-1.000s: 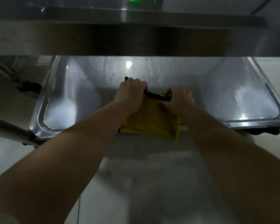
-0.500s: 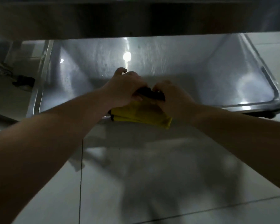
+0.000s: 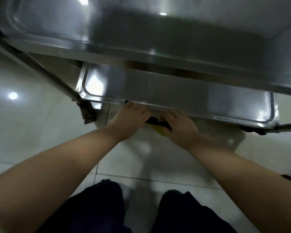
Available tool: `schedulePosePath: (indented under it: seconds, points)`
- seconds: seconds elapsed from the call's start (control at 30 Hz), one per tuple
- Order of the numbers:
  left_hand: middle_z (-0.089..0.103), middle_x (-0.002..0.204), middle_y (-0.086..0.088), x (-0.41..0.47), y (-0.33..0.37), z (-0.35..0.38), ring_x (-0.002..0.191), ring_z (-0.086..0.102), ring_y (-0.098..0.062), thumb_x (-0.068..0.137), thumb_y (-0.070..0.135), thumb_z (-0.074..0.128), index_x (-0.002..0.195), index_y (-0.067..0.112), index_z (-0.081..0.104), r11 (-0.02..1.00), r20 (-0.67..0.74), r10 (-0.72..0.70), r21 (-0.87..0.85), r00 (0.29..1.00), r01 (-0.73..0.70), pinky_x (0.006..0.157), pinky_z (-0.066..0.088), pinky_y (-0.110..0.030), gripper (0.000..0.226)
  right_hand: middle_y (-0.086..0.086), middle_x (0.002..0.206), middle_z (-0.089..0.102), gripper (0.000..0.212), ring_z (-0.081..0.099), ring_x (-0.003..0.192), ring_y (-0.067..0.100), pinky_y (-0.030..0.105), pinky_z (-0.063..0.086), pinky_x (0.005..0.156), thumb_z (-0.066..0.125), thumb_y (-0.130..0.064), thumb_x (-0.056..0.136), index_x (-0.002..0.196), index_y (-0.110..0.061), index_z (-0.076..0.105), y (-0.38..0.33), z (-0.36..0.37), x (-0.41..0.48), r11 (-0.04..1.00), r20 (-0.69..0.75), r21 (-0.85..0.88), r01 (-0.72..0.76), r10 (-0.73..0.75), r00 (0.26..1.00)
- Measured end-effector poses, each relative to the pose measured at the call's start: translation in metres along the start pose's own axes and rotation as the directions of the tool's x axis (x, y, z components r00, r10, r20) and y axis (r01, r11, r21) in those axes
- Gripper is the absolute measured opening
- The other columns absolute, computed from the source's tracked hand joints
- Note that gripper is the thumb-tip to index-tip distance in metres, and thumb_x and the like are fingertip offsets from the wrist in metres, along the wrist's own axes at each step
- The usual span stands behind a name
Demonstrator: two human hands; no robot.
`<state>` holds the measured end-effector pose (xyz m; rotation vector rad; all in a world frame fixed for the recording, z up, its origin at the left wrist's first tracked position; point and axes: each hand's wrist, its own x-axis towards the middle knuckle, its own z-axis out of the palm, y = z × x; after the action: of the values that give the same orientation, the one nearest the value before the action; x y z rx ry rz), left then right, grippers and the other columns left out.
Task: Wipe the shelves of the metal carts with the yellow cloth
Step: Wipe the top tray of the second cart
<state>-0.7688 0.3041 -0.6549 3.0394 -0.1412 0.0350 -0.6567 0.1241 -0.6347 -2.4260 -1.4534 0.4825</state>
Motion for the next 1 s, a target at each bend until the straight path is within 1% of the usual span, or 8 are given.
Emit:
schedulePosePath:
  seconds: [0.1, 0.2, 0.37, 0.47, 0.6, 0.77, 0.87, 1.0]
  points:
    - [0.064, 0.082, -0.005, -0.024, 0.015, -0.049, 0.077, 0.064, -0.029, 0.052, 0.007, 0.088, 0.086, 0.018, 0.07, 0.983, 0.021, -0.157, -0.088, 0.987, 0.159, 0.074, 0.044, -0.034, 0.04, 0.014, 0.086, 0.064, 0.023, 0.062, 0.082, 0.038, 0.037, 0.049, 0.07, 0.059, -0.024, 0.079, 0.091, -0.007, 0.069, -0.037, -0.032, -0.013, 0.998, 0.042, 0.043, -0.035, 0.033, 0.999]
    - [0.063, 0.08, -0.013, -0.055, 0.032, -0.105, 0.074, 0.062, -0.035, 0.064, 0.0, 0.081, 0.087, 0.009, 0.069, 0.902, 0.061, -0.309, -0.297, 0.949, 0.313, 0.067, 0.044, -0.035, 0.027, 0.015, 0.088, 0.063, 0.022, 0.06, 0.084, 0.041, 0.044, 0.051, 0.068, 0.07, -0.01, 0.07, 0.092, -0.008, 0.069, -0.086, -0.074, -0.031, 0.989, 0.039, 0.104, -0.103, 0.099, 0.994]
    - [0.061, 0.091, -0.008, -0.107, 0.048, -0.229, 0.087, 0.056, -0.032, 0.075, 0.001, 0.071, 0.095, 0.01, 0.064, 0.717, 0.103, -0.535, -0.469, 0.838, 0.516, 0.069, 0.045, -0.038, 0.023, 0.009, 0.089, 0.061, 0.02, 0.054, 0.079, 0.033, 0.044, 0.047, 0.068, 0.071, -0.005, 0.071, 0.089, -0.009, 0.065, -0.171, -0.159, -0.053, 0.988, -0.001, 0.156, 0.012, -0.012, 1.0]
    - [0.064, 0.092, -0.005, -0.136, 0.051, -0.319, 0.089, 0.055, -0.026, 0.076, 0.001, 0.074, 0.098, 0.012, 0.068, 0.678, 0.053, -0.616, -0.471, 0.786, 0.564, 0.069, 0.047, -0.036, 0.026, 0.005, 0.089, 0.061, 0.019, 0.053, 0.081, 0.029, 0.043, 0.047, 0.072, 0.072, -0.004, 0.072, 0.089, -0.01, 0.066, -0.23, -0.232, -0.055, 0.98, -0.034, 0.186, 0.075, -0.07, 0.997]
    - [0.065, 0.089, 0.002, -0.17, 0.042, -0.471, 0.088, 0.052, -0.017, 0.076, 0.004, 0.074, 0.099, 0.017, 0.072, 0.65, -0.042, -0.706, -0.435, 0.707, 0.623, 0.07, 0.034, -0.027, 0.027, 0.003, 0.09, 0.061, 0.019, 0.052, 0.085, 0.023, 0.034, 0.044, 0.076, 0.072, -0.002, 0.076, 0.092, -0.011, 0.067, -0.32, -0.356, -0.045, 0.945, -0.121, 0.237, 0.225, -0.201, 0.972]
    - [0.063, 0.086, 0.005, -0.209, 0.008, -0.651, 0.082, 0.055, -0.017, 0.081, 0.012, 0.071, 0.099, 0.023, 0.072, 0.575, -0.115, -0.799, -0.431, 0.59, 0.695, 0.068, 0.043, -0.033, 0.021, -0.007, 0.093, 0.052, 0.015, 0.042, 0.091, 0.011, 0.025, 0.034, 0.079, 0.065, -0.007, 0.086, 0.098, -0.015, 0.066, -0.438, -0.493, -0.015, 0.9, -0.11, 0.219, 0.376, -0.36, 0.926]
    - [0.059, 0.088, 0.008, -0.227, -0.018, -0.719, 0.083, 0.051, -0.012, 0.084, 0.013, 0.069, 0.099, 0.025, 0.07, 0.585, -0.19, -0.805, -0.403, 0.562, 0.703, 0.069, 0.042, -0.03, 0.019, -0.007, 0.093, 0.051, 0.014, 0.044, 0.092, 0.015, 0.027, 0.035, 0.079, 0.063, -0.01, 0.088, 0.1, -0.017, 0.064, -0.493, -0.541, 0.01, 0.876, -0.123, 0.159, 0.455, -0.44, 0.89]
    - [0.058, 0.089, 0.004, -0.262, -0.067, -0.78, 0.088, 0.057, -0.023, 0.08, 0.004, 0.065, 0.098, 0.02, 0.068, 0.617, -0.299, -0.787, -0.379, 0.54, 0.69, 0.073, 0.047, -0.037, 0.025, 0.003, 0.1, 0.059, 0.02, 0.051, 0.097, 0.027, 0.037, 0.04, 0.077, 0.065, -0.006, 0.086, 0.104, -0.014, 0.064, -0.567, -0.577, 0.047, 0.838, -0.187, 0.008, 0.546, -0.535, 0.824]
